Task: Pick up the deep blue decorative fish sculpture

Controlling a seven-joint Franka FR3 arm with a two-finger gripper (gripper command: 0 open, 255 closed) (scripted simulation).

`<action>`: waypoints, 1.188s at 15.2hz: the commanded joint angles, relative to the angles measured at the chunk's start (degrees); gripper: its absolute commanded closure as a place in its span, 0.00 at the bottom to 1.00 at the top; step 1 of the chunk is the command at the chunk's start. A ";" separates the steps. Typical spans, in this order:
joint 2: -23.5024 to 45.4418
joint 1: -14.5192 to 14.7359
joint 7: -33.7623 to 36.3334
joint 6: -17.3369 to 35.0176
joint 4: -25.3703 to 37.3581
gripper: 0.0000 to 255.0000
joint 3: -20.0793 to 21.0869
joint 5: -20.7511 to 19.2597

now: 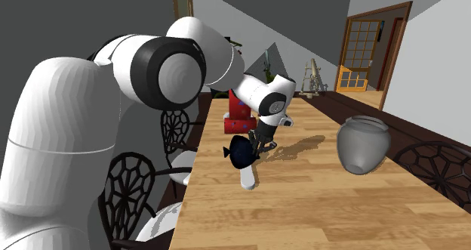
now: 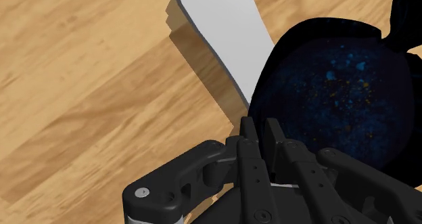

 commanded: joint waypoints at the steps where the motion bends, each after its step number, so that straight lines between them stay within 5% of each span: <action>1: 0.01 0.00 0.00 0.00 0.00 1.00 0.01 0.00; 18: -3.42 -0.21 2.56 -8.87 5.76 1.00 -0.11 -0.73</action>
